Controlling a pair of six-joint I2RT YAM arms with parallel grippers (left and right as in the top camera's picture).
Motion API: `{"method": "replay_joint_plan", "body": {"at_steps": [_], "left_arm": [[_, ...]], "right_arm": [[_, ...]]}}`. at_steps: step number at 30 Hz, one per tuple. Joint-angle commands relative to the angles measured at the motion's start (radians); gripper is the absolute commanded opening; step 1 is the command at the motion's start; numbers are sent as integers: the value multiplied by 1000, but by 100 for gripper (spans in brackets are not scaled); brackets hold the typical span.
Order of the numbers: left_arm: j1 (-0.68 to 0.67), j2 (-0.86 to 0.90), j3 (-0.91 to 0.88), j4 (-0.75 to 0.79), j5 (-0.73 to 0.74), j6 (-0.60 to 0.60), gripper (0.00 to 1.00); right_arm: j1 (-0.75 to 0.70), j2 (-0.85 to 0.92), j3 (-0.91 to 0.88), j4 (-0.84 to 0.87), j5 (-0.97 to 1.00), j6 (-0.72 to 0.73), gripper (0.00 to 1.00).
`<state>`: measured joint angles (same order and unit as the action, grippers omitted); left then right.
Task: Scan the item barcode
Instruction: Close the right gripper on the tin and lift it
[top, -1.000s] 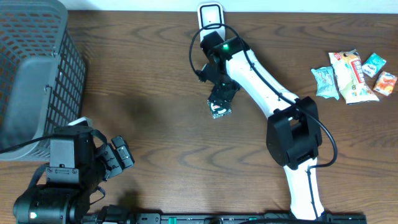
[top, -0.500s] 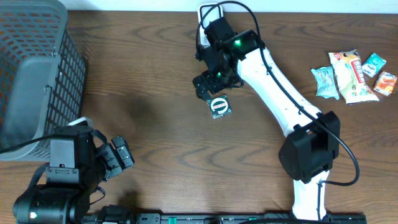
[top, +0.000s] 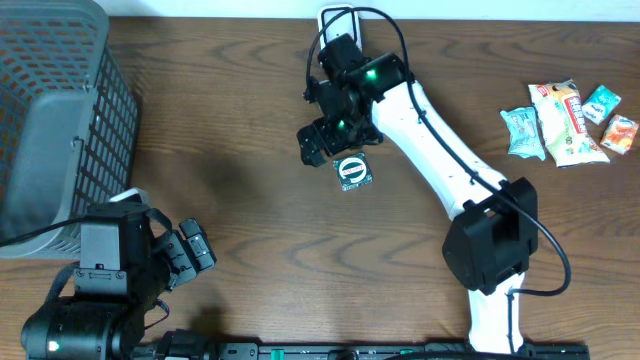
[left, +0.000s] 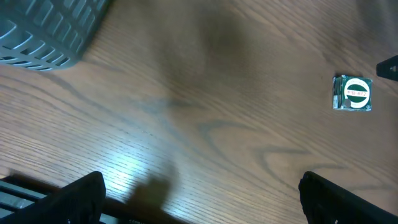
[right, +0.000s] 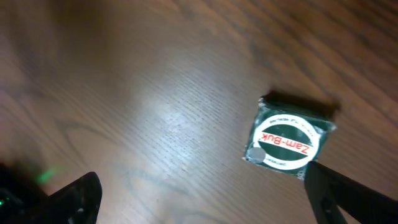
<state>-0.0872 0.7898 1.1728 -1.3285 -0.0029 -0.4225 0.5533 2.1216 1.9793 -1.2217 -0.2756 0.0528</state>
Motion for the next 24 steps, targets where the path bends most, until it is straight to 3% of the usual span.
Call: {"method": "replay_joint_plan", "body": {"at_steps": [1,6,11,14,16,24], "left_arm": [[-2,0,1,-3,-6,-6,98],[-2,0,1,-3,-6,-6,98],[-2,0,1,-3,-6,-6,98],[-2,0,1,-3,-6,-6,98],[-2,0,1,-3,-6,-6,98],[-2,0,1,-3,-6,-6,98]], "right_arm": [[21,11,-11,17,-15,24,91],[24,11,-11,27,92,176,99],[24,11,-11,31,97,199,94],[24,11,-11,63,98,226,94],[24,12,-12,76,127,259,99],[36,13,-63,106,278,376,99]]}}
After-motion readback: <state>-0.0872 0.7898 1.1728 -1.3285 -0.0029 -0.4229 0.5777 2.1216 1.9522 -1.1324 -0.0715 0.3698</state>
